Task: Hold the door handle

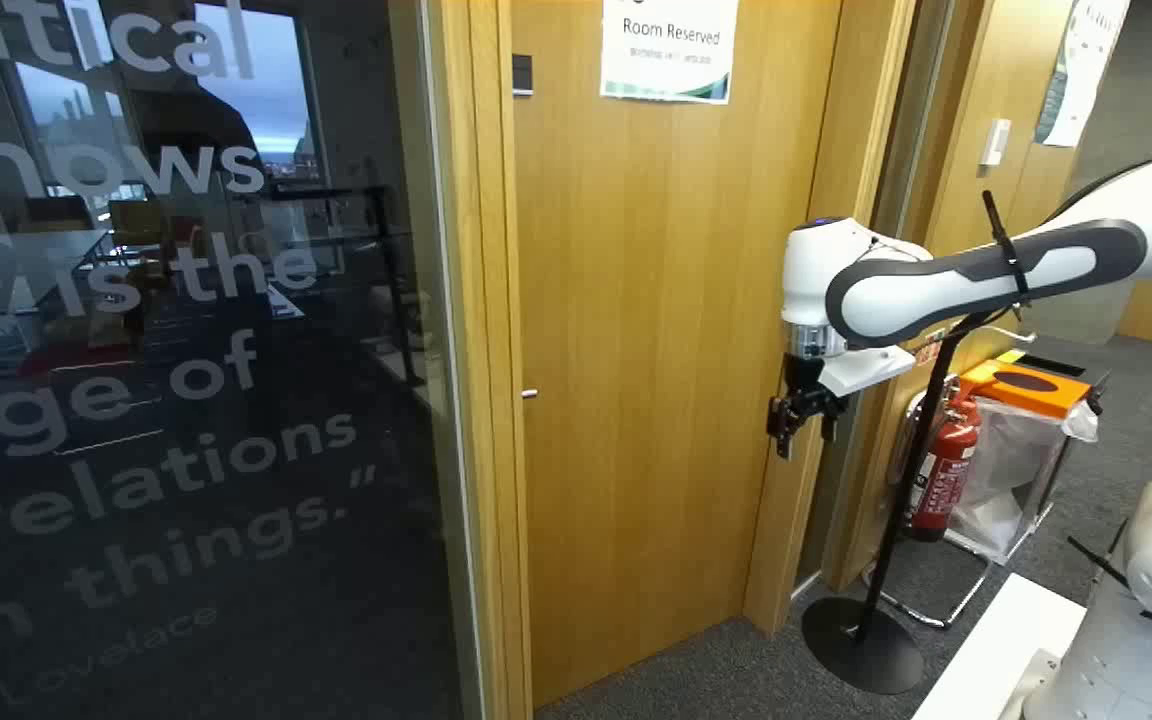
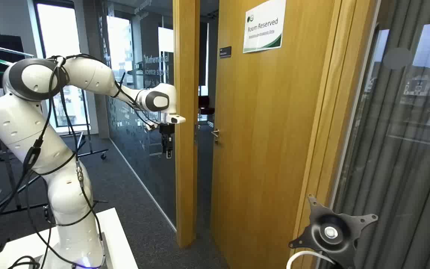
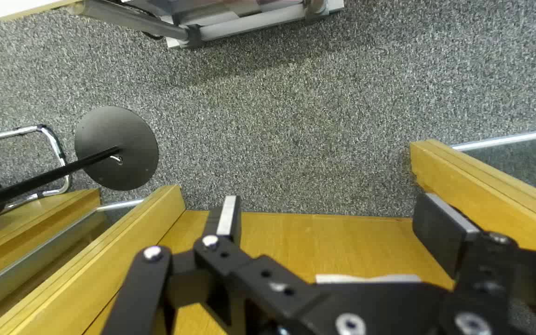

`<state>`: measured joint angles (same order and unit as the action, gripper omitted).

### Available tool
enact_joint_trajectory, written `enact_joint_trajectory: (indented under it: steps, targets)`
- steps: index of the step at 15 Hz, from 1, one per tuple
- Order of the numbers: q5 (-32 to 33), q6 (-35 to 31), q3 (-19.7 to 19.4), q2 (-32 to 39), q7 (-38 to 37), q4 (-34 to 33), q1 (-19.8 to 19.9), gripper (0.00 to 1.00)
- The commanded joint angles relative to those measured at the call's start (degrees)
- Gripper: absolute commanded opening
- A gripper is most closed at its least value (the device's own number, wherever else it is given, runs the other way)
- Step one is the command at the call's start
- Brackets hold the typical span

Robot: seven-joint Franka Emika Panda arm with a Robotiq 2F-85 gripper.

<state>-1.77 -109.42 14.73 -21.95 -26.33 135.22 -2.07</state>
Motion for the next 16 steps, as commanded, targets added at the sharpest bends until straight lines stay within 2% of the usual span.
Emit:
enact_joint_trajectory:
  steps: [1, 5, 6, 9, 13, 16]
  targets:
    - [0.35, 0.09, -0.89, 0.13, -0.29, -0.08, -0.97, 1.00]
    - [0.35, 0.09, -0.89, 0.13, -0.29, -0.08, -0.98, 1.00]
    - [-0.39, -1.14, -0.64, 1.01, -2.62, -0.44, -0.69, 1.00]
    - [-1.93, -10.19, 0.35, 7.03, -10.34, -2.96, -0.07, 1.00]
    - [-3.78, -24.59, 1.08, 17.40, -20.04, -8.91, -1.58, 1.00]
    - [-0.16, -32.57, 0.37, 26.44, -30.13, -16.09, -3.29, 1.00]
